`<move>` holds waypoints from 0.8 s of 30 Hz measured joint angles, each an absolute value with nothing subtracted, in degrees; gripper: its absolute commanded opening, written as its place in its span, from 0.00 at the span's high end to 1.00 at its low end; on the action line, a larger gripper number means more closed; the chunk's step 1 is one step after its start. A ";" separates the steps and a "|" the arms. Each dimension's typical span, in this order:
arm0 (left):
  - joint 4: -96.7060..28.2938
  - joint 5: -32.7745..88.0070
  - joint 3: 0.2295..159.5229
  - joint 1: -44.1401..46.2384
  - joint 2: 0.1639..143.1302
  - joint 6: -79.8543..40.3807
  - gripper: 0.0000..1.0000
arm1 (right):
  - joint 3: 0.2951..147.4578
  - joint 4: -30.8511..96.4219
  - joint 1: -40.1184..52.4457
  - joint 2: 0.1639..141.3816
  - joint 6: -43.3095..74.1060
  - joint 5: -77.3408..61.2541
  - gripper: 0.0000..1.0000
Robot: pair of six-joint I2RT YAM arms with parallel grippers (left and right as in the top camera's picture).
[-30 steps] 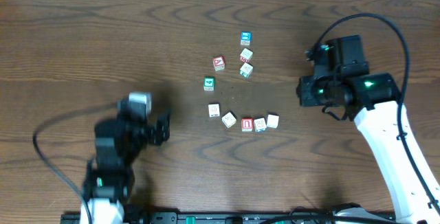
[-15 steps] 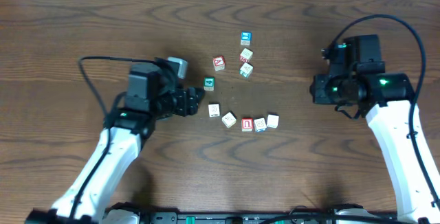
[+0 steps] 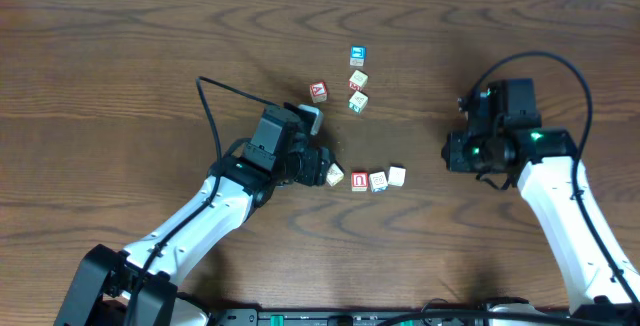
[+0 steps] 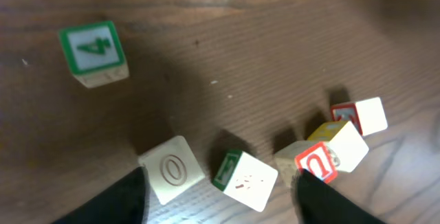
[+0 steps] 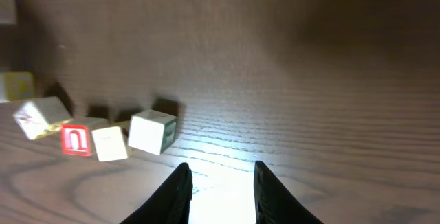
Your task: Lift 5 blocks
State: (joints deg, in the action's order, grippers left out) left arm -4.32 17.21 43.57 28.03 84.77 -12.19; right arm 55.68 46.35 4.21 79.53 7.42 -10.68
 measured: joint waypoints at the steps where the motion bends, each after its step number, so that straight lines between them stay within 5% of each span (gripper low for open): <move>1: -4.10 16.93 43.59 28.03 84.77 -13.02 0.51 | 54.57 45.69 4.21 79.55 7.44 -10.76 0.72; 3: -4.05 16.29 43.59 28.14 84.77 -15.51 0.51 | 52.53 44.31 4.21 79.57 7.44 -11.03 0.72; 9: -3.49 12.36 43.62 30.13 84.77 -25.39 0.74 | 50.02 42.63 4.21 79.66 7.60 -11.60 0.75; 12: -2.90 10.31 43.66 32.40 84.77 -29.36 0.93 | 50.02 42.00 4.21 79.66 7.60 -11.73 0.75; 24: -2.37 0.89 43.66 37.04 85.14 -37.34 0.93 | 50.02 41.76 4.21 79.66 7.62 -11.88 0.81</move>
State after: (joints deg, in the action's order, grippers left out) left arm -2.37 0.89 43.66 37.04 85.14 -37.34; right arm 50.02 41.76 4.21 79.66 7.62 -11.88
